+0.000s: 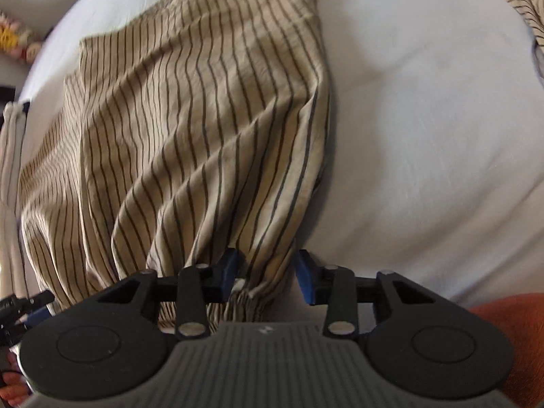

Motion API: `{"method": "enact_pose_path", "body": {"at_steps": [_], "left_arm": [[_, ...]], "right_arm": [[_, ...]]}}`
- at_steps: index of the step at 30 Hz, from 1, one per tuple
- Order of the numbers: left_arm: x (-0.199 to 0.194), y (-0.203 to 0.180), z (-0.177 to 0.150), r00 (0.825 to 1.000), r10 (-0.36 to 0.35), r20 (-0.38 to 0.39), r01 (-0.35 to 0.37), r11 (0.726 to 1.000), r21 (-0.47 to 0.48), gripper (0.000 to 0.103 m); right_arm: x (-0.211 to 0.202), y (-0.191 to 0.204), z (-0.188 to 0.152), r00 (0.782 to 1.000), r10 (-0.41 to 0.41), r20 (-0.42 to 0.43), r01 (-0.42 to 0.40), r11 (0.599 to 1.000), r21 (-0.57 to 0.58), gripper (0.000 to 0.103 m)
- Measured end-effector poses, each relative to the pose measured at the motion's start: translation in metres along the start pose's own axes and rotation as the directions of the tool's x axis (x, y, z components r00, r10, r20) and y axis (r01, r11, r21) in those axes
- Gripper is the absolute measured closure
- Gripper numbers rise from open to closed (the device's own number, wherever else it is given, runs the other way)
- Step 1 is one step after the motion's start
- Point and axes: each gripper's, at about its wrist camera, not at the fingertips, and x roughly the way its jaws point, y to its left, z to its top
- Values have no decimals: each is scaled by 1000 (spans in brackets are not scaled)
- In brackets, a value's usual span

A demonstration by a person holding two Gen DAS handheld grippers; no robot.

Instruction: Fold clothes

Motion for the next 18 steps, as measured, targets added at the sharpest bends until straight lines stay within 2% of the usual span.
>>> {"method": "enact_pose_path", "body": {"at_steps": [1,3,4,8,12,15,18], "left_arm": [[3,-5,-1,1000,20,-16,-20,999,31,59],[9,-12,-2,998,51,-47,-47,995,84,64],[12,-13,-4,996,58,-66,-51,993,103,66],[21,-17,-6,989,86,-123,-65,984,166,69],[22,-23,-8,989,96,-116,-72,977,201,69],[10,-16,-7,998,14,-57,-5,988,157,69],[-7,-8,-8,996,-88,34,83,990,114,69]], "right_arm": [[3,0,0,1000,-4,-18,4,1000,-5,83],[8,1,0,999,-31,-43,30,999,-26,96],[10,2,0,998,-45,-54,43,998,-37,98],[10,3,-2,997,-59,-45,57,997,-57,99],[11,4,-5,997,-72,-33,69,995,-75,99],[6,2,-6,999,-36,4,36,997,-73,99],[-1,5,-7,998,8,56,-3,996,-84,99]]}}
